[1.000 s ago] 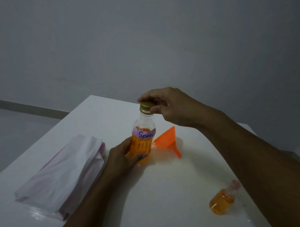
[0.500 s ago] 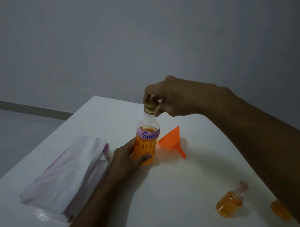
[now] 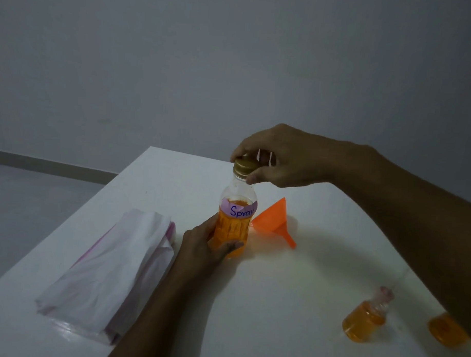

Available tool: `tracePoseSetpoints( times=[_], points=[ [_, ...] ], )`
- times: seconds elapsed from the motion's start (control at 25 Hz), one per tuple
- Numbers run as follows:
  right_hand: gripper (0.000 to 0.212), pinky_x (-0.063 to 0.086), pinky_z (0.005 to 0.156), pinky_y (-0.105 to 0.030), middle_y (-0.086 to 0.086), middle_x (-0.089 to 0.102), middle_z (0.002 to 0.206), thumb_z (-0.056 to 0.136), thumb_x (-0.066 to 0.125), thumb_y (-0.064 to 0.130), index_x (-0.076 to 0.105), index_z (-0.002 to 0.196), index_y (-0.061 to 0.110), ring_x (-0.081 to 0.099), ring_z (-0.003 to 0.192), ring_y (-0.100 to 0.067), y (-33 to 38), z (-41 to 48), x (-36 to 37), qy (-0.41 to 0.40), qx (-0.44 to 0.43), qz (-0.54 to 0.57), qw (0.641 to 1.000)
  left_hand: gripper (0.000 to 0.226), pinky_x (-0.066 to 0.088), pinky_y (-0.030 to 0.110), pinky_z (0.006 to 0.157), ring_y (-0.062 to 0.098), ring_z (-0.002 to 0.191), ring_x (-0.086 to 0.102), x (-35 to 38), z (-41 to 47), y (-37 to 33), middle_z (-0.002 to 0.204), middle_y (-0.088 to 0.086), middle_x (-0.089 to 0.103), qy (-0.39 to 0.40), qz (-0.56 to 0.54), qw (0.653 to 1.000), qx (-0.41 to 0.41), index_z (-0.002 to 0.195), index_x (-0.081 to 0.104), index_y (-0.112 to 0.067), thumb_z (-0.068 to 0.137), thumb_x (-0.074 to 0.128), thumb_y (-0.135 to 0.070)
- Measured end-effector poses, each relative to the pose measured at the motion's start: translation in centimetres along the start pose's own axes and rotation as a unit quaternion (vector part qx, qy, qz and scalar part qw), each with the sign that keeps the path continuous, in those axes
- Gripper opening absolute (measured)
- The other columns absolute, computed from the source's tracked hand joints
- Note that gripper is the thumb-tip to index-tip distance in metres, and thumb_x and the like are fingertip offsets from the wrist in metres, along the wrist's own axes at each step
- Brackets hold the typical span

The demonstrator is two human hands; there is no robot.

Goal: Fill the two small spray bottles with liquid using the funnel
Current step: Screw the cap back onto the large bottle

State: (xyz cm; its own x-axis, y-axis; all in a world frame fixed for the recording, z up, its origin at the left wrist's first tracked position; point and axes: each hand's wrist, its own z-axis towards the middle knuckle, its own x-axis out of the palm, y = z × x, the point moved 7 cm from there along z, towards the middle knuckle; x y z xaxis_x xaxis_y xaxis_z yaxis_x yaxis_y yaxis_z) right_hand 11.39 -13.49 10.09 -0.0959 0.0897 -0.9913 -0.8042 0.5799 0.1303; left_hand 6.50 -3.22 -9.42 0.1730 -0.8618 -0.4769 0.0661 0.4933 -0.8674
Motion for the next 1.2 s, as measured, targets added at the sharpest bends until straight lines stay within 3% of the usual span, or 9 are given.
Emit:
tracePoseSetpoints(
  times=[0.08, 0.24, 0.44, 0.56, 0.64, 0.76, 0.84, 1.04, 1.2],
  points=[
    [0.038, 0.046, 0.068, -0.02, 0.011, 0.063, 0.098, 0.087, 0.075, 0.033, 0.064, 0.121, 0.02, 0.06, 0.081, -0.009, 0.2, 0.3, -0.2, -0.008, -0.001, 0.001, 1.0, 0.063, 0.043, 0.023, 0.092, 0.014, 0.111, 0.06, 0.1, 0.0, 0.1, 0.127, -0.008, 0.061, -0.004, -0.001, 1.0, 0.0, 0.132, 0.048, -0.028, 0.077, 0.066, -0.053],
    [0.044, 0.038, 0.06, -0.023, 0.01, 0.053, 0.075, 0.083, 0.071, 0.054, 0.064, 0.101, 0.014, 0.053, 0.065, -0.009, 0.2, 1.4, -0.7, 0.002, 0.02, -0.074, 0.997, 0.059, 0.043, 0.022, 0.09, 0.01, 0.105, 0.059, -0.1, 0.1, -0.1, 0.122, -0.013, 0.06, -0.006, -0.002, 1.0, 0.001, 0.131, 0.049, -0.028, 0.078, 0.068, -0.049],
    [0.059, 0.041, 0.06, -0.024, -0.002, 0.062, 0.084, 0.086, 0.053, 0.07, 0.06, 0.104, 0.014, 0.059, 0.072, -0.019, -0.1, 1.4, -0.2, -0.02, -0.007, -0.168, 0.986, 0.057, 0.04, 0.017, 0.086, 0.004, 0.098, 0.055, -0.2, 0.0, -0.6, 0.117, -0.017, 0.055, -0.001, 0.0, 1.0, -0.001, 0.131, 0.047, -0.028, 0.08, 0.066, -0.047],
    [0.062, 0.047, 0.069, -0.028, 0.001, 0.061, 0.097, 0.09, 0.032, 0.073, 0.054, 0.116, 0.02, 0.058, 0.082, -0.018, -0.4, 0.5, 0.0, -0.014, -0.055, -0.186, 0.981, 0.062, 0.045, 0.031, 0.098, 0.014, 0.109, 0.06, -0.1, 0.2, -0.5, 0.127, -0.008, 0.059, 0.014, 0.0, 1.0, -0.008, 0.133, 0.046, -0.027, 0.079, 0.066, -0.049],
    [0.057, 0.044, 0.066, -0.026, 0.004, 0.058, 0.091, 0.094, 0.025, 0.068, 0.053, 0.11, 0.021, 0.055, 0.074, -0.014, -0.2, 0.2, 0.1, -0.032, -0.086, -0.196, 0.976, 0.062, 0.044, 0.038, 0.102, 0.021, 0.115, 0.06, 0.0, 0.4, -0.5, 0.13, -0.003, 0.06, 0.027, 0.013, 0.999, -0.013, 0.134, 0.047, -0.025, 0.08, 0.066, -0.048],
    [0.045, 0.032, 0.056, -0.023, 0.01, 0.045, 0.071, 0.098, 0.025, 0.063, 0.044, 0.091, 0.023, 0.041, 0.057, -0.008, 0.4, 0.3, 0.3, -0.049, -0.094, -0.214, 0.971, 0.06, 0.045, 0.032, 0.098, 0.015, 0.11, 0.061, -0.1, 0.3, -0.5, 0.126, -0.005, 0.062, 0.017, 0.011, 1.0, 0.0, 0.131, 0.049, -0.026, 0.079, 0.067, -0.049],
    [0.049, 0.026, 0.052, -0.024, 0.008, 0.043, 0.064, 0.099, 0.023, 0.064, 0.045, 0.083, 0.022, 0.039, 0.053, -0.01, 0.5, 0.6, 0.3, -0.058, -0.067, -0.257, 0.962, 0.058, 0.046, 0.03, 0.097, 0.011, 0.106, 0.059, 0.0, 0.1, -0.6, 0.124, -0.009, 0.06, 0.013, 0.003, 1.0, 0.003, 0.131, 0.048, -0.028, 0.079, 0.067, -0.048],
    [0.065, 0.027, 0.054, -0.026, 0.002, 0.047, 0.061, 0.096, 0.025, 0.069, 0.047, 0.063, 0.018, 0.045, 0.056, -0.016, -0.4, 1.4, 0.6, -0.07, 0.086, -0.234, 0.966, 0.054, 0.043, 0.025, 0.096, 0.008, 0.104, 0.057, -0.2, -0.1, -0.6, 0.12, -0.013, 0.057, 0.012, 0.005, 1.0, -0.006, 0.129, 0.048, -0.029, 0.081, 0.067, -0.045],
    [0.056, 0.029, 0.052, -0.026, 0.006, 0.047, 0.06, 0.097, 0.033, 0.067, 0.052, 0.079, 0.018, 0.041, 0.05, -0.013, -0.9, 0.5, 0.4, -0.073, -0.007, -0.18, 0.981, 0.056, 0.044, 0.029, 0.098, 0.006, 0.102, 0.053, 0.1, 0.0, -0.8, 0.119, -0.015, 0.054, 0.03, 0.014, 0.999, -0.004, 0.132, 0.046, -0.028, 0.082, 0.065, -0.045]
  ],
)
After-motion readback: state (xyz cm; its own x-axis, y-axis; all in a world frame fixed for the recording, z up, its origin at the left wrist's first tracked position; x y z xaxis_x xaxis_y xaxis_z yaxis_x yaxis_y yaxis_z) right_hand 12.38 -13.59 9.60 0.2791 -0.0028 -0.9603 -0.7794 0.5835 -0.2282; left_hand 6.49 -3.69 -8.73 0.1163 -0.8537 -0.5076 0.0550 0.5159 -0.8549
